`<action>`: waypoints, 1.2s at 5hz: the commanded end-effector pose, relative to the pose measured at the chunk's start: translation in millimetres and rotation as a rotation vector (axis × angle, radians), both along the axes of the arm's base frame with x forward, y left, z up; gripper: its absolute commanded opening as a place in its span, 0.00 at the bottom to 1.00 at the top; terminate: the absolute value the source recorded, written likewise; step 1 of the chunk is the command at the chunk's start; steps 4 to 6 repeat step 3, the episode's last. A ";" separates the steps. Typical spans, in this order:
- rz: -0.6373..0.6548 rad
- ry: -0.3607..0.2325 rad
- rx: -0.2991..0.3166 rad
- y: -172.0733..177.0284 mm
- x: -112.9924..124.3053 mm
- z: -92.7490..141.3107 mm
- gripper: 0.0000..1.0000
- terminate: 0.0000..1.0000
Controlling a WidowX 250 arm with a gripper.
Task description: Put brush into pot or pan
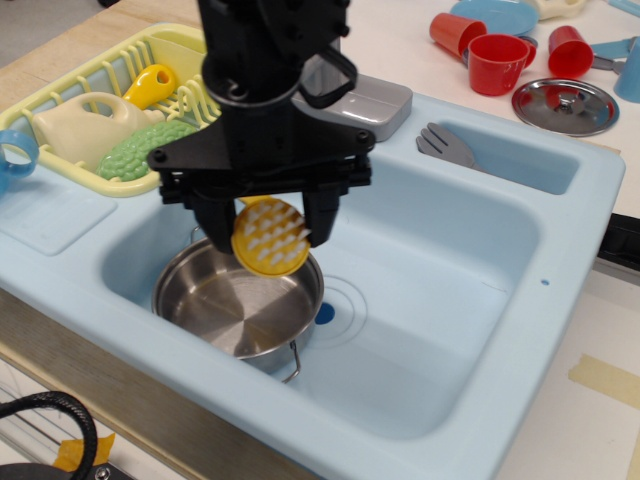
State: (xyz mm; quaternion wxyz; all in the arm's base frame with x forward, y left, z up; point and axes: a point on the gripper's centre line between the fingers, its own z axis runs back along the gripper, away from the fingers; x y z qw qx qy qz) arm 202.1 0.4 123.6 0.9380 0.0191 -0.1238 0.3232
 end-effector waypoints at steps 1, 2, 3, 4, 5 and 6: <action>-0.010 0.013 -0.030 13.7 -2.9 -2.0 1.00 0.00; -0.040 0.007 -0.087 10.0 -0.5 -7.8 1.00 0.00; -0.040 0.007 -0.087 10.0 -0.5 -7.8 1.00 1.00; -0.040 0.007 -0.087 10.0 -0.5 -7.8 1.00 1.00; -0.040 0.007 -0.087 10.0 -0.5 -7.8 1.00 1.00; -0.040 0.007 -0.087 10.0 -0.5 -7.8 1.00 1.00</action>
